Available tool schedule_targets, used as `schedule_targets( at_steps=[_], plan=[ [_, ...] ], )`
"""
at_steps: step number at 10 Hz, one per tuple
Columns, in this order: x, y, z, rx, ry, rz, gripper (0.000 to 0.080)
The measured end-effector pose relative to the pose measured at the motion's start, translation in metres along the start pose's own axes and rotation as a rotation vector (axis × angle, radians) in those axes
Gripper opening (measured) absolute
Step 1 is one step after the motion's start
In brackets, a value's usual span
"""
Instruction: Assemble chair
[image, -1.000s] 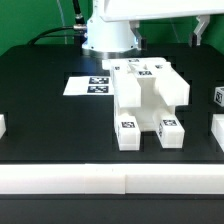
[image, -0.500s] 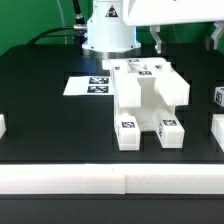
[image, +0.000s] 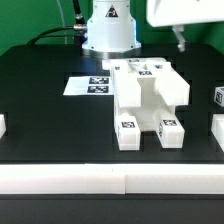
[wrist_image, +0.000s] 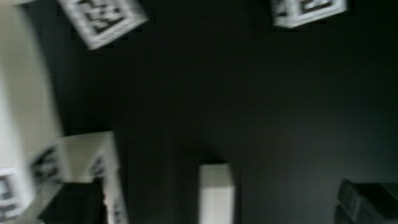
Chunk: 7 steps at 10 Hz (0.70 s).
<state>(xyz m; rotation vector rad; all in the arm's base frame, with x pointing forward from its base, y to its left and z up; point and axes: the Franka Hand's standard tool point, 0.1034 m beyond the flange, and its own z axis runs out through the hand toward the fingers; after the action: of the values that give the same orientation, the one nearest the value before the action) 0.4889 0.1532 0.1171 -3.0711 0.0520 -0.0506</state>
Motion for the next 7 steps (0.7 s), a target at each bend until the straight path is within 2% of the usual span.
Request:
schedule_targets(
  at_steps=[1,5,7],
  plan=[
    [-0.003,-0.008,0.006,-0.002,0.0,0.005,0.0649],
    [-0.004,-0.007,0.006,-0.003,0.001,0.007,0.0649],
    [-0.022,-0.029,0.017,-0.004,0.006,-0.002,0.0649]
  ],
)
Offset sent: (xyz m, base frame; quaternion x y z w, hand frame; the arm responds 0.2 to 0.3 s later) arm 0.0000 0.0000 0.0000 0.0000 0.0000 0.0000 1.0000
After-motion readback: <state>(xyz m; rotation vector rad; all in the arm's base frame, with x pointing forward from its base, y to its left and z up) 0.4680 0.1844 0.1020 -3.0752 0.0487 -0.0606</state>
